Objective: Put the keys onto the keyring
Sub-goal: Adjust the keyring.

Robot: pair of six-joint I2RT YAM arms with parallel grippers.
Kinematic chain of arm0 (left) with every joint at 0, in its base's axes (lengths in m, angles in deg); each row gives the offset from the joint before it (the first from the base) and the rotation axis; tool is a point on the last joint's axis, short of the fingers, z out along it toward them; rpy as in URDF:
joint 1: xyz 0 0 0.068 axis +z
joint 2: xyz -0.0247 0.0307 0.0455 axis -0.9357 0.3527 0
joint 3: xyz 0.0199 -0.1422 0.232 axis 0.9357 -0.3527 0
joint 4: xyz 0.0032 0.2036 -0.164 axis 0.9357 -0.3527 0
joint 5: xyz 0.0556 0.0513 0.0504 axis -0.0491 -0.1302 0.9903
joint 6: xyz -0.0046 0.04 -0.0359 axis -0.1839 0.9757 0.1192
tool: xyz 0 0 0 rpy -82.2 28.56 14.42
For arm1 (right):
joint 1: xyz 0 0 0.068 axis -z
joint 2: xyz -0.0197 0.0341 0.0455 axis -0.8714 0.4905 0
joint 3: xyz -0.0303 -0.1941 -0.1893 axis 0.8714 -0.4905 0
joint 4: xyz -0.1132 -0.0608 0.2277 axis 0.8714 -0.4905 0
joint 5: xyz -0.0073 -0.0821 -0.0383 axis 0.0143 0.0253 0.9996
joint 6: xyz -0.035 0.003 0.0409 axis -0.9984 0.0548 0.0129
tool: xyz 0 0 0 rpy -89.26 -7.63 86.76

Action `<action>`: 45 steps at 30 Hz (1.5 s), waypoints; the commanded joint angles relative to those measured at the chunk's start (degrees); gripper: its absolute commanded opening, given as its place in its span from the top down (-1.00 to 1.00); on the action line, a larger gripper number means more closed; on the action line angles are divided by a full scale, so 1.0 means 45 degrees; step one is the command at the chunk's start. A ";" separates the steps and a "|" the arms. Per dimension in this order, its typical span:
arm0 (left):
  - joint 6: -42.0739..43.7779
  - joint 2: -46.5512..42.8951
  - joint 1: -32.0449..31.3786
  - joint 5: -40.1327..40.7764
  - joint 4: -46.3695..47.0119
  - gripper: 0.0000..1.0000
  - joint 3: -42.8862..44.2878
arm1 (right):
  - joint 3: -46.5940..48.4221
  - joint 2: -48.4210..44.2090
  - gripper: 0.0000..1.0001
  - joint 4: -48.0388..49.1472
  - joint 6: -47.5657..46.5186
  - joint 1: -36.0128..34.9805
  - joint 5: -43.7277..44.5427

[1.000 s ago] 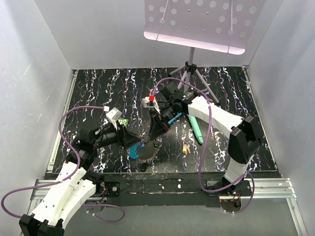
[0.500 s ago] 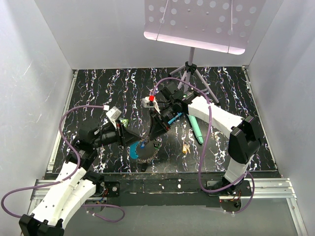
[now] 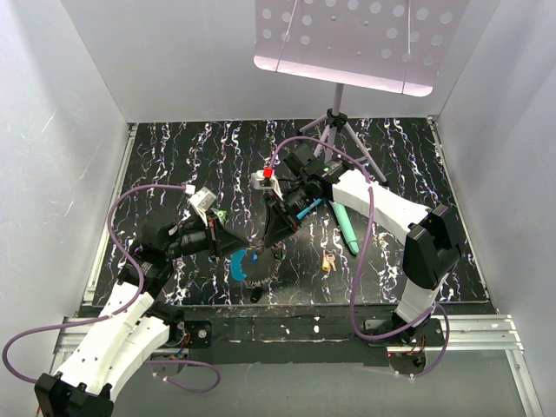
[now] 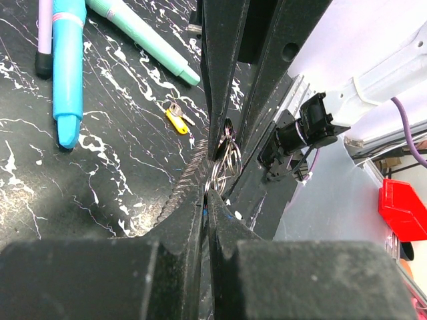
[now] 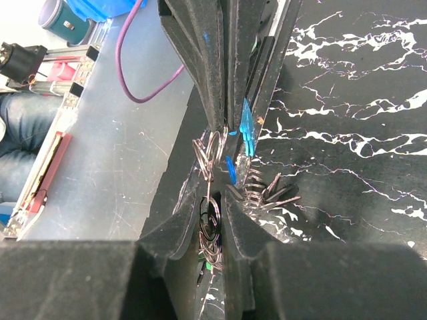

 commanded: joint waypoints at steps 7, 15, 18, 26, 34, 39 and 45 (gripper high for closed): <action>-0.0105 0.0367 0.0002 0.0415 -0.0725 1.00 0.1036 | 0.0681 -0.0123 0.88 0.0000 0.0148 -0.0079 0.0161; 0.0052 0.1735 0.0002 0.1080 -0.4183 1.00 0.2815 | 0.0778 -0.0045 0.86 -0.0001 0.0011 -0.0508 0.1724; -0.0065 0.1873 0.0002 0.1060 -0.4517 1.00 0.2913 | 0.0818 -0.0045 0.87 0.0019 -0.0008 -0.0508 0.1997; -0.0494 0.2535 0.0002 0.0923 -0.4848 1.00 0.3556 | 0.0759 -0.0182 0.87 -0.0079 -0.0496 -0.0879 0.2955; -0.0475 0.3357 0.0002 0.0748 -0.6020 1.00 0.4319 | 0.0798 -0.0201 0.86 -0.0001 -0.0555 -0.1251 0.4068; -0.0300 0.3357 0.0002 0.0650 -0.6060 1.00 0.4164 | 0.0798 -0.0162 0.82 0.0038 -0.0399 -0.1270 0.3543; 0.1085 0.2734 0.0002 0.1098 -0.6217 1.00 0.4125 | 0.0915 -0.0104 0.51 -0.0351 -0.0496 -0.1270 0.2216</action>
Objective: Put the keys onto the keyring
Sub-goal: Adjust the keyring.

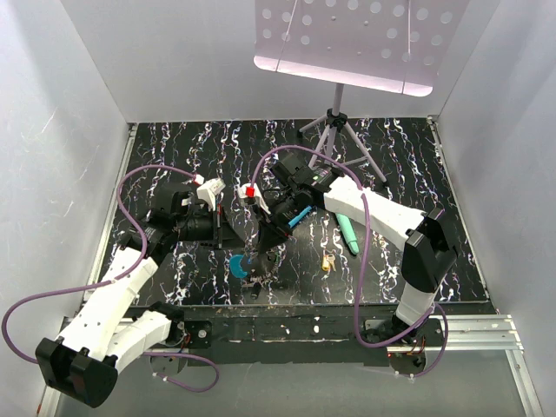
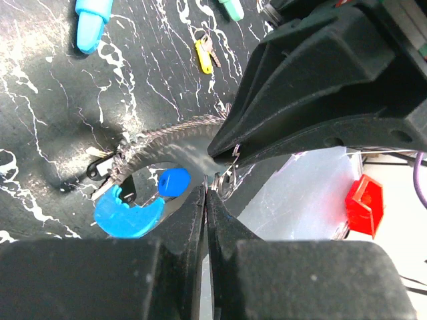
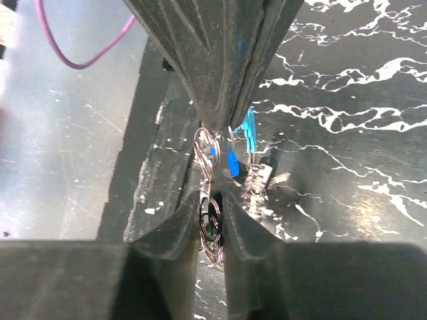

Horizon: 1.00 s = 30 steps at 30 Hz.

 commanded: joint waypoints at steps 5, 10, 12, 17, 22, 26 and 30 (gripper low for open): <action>0.1808 -0.1131 -0.0018 0.0119 -0.0189 1.00 0.0599 | 0.0970 -0.0153 0.20 -0.0966 -0.0322 0.0143 -0.2170; 0.2122 -0.0976 -0.0018 -0.0349 -0.0208 1.00 0.0892 | 0.1945 -0.0133 0.07 -0.2079 -0.0966 0.0671 -0.3050; 0.2239 -0.0820 -0.0018 -0.0447 -0.0228 1.00 0.1048 | 0.2239 -0.0133 0.07 -0.2275 -0.1123 0.0710 -0.3149; 0.2356 -0.0448 -0.0096 -0.0741 -0.0228 1.00 0.1439 | 0.1988 -0.0094 0.11 -0.0135 0.1193 0.0672 -0.3793; 0.2143 -0.0487 -0.0096 -0.0565 -0.0112 1.00 0.1343 | 0.1441 -0.0035 0.17 0.1297 0.2742 0.0476 -0.3482; 0.1674 -0.0682 -0.0096 -0.0565 0.0415 1.00 0.0835 | 0.0797 -0.0269 0.18 0.1591 0.2880 0.0320 -0.3228; 0.1244 -0.0799 -0.0096 -0.0643 0.0884 1.00 0.0502 | 0.0288 -0.0368 0.17 0.1747 0.2919 0.0183 -0.3032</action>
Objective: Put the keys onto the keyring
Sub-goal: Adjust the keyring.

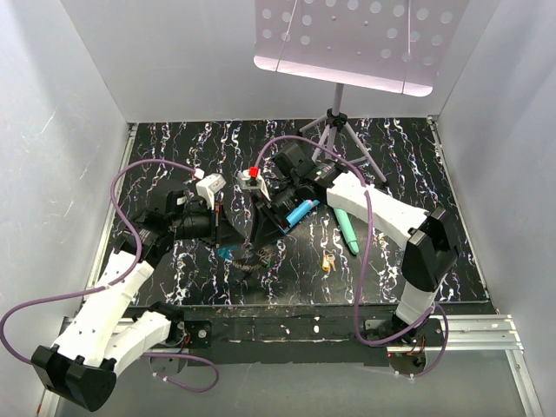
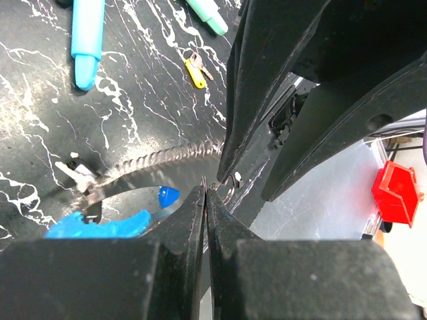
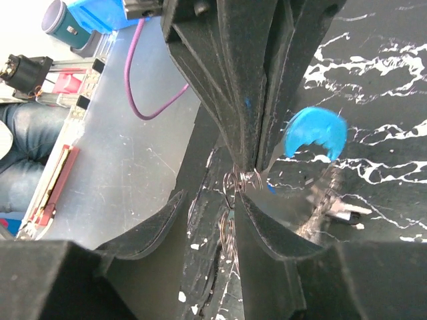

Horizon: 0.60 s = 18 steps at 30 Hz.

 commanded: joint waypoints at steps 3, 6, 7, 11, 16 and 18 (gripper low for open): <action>-0.0598 -0.0435 -0.0057 -0.0376 0.0939 1.00 -0.0387 | -0.0349 -0.0411 0.17 0.0484 0.0228 -0.0215 -0.0322; -0.0637 -0.0455 -0.0057 -0.0259 0.0939 1.00 -0.0563 | -0.0388 -0.0586 0.18 0.0289 -0.0084 -0.0274 -0.0596; -0.0637 -0.0436 -0.0057 -0.0239 0.0939 1.00 -0.0660 | -0.0369 -0.0606 0.20 0.0250 -0.0143 -0.0293 -0.0674; -0.0715 -0.0299 -0.0057 -0.0200 0.1017 1.00 -0.0798 | -0.0466 -0.0626 0.20 0.0152 -0.0280 -0.0352 -0.0792; -0.0813 -0.0299 -0.0057 -0.0239 0.1193 1.00 -0.0915 | -0.0486 -0.0529 0.19 0.0191 -0.0183 -0.0508 -0.0753; -0.0852 -0.0337 -0.0057 -0.0278 0.1232 1.00 -0.0954 | -0.0544 -0.0490 0.19 0.0230 -0.0066 -0.0625 -0.0501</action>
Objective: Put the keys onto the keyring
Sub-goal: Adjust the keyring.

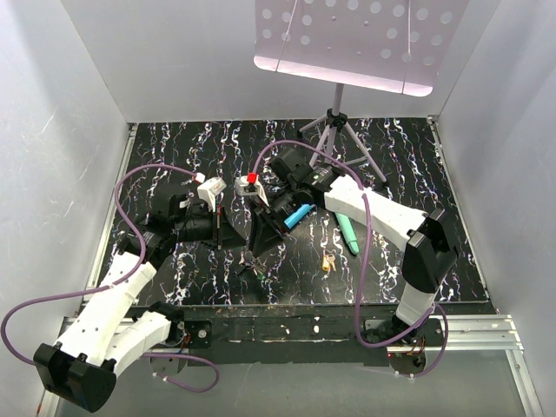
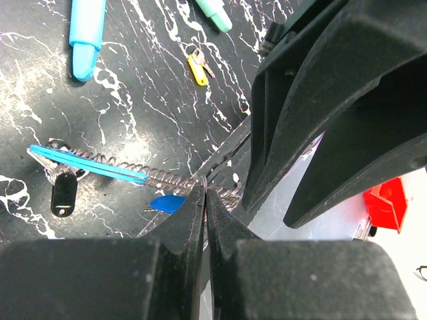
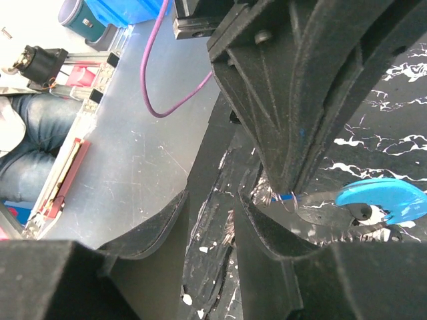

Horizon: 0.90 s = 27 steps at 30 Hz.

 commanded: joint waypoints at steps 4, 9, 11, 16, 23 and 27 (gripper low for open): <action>-0.0323 -0.0362 -0.0057 -0.0293 0.0669 1.00 -0.0182 | -0.0522 -0.0543 0.18 0.0626 0.0295 -0.0495 0.0270; -0.0421 -0.0499 -0.0057 -0.0273 0.0806 1.00 -0.0358 | -0.0523 -0.0660 0.17 0.0257 -0.0113 -0.0632 -0.0080; -0.0421 -0.0480 -0.0057 -0.0273 0.0845 1.00 -0.0417 | -0.0348 -0.0719 0.16 -0.0173 -0.0582 -0.0632 -0.0392; -0.0440 -0.0577 -0.0038 -0.0352 0.0865 1.00 -0.0534 | 0.0180 -0.1089 0.11 -0.0800 -0.1014 -0.0458 -0.0355; -0.0538 -0.0597 -0.0057 -0.0547 0.0923 1.00 -0.0652 | 0.0317 -0.1110 -0.04 -0.0683 -0.0935 0.0031 0.0328; -0.0597 -0.0636 -0.0057 -0.0625 0.1040 1.00 -0.0652 | 0.0298 -0.0915 -0.10 -0.0566 -0.0955 0.0051 0.0778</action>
